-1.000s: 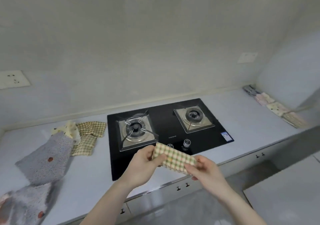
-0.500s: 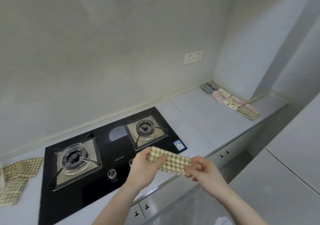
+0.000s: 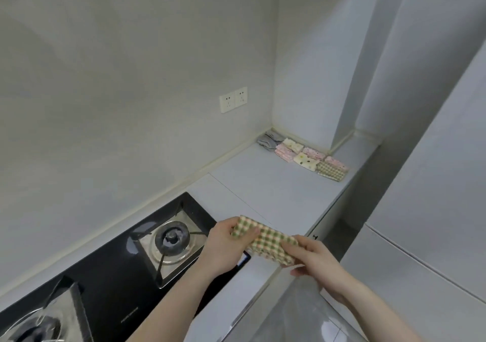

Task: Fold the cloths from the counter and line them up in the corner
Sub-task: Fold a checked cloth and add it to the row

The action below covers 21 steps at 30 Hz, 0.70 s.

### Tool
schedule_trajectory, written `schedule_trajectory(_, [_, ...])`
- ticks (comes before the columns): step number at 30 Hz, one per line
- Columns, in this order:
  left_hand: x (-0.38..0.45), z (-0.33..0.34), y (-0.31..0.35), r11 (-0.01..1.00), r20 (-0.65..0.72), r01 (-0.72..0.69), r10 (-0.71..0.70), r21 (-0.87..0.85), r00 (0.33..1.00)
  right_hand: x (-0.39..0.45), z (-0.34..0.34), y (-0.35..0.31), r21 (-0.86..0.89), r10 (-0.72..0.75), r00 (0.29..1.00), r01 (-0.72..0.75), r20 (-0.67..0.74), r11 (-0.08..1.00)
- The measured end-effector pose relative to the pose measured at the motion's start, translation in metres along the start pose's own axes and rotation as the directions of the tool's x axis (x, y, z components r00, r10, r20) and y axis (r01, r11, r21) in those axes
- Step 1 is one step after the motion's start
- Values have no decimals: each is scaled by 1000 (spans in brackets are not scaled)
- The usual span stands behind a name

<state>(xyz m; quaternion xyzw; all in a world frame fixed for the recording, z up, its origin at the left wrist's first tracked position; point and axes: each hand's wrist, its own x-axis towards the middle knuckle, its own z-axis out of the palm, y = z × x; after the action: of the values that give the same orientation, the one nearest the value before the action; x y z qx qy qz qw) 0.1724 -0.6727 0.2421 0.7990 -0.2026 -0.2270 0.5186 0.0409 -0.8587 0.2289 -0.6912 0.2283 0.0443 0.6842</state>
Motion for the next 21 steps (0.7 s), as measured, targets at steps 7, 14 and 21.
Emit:
schedule_trajectory(7, [76,7,-15,993,114,49,-61,106,992,53,-36,11,-62,-24,991,16,-132,998])
schedule_trajectory(14, [160,3,-13,967,-103,192,-176,166,979,157,-73,8,40,90,973,-84,-211,996])
schedule_trajectory(21, [241,17,-14,936,-125,304,-285,179,950,279,-147,22,257,401,869,-333,-289,907])
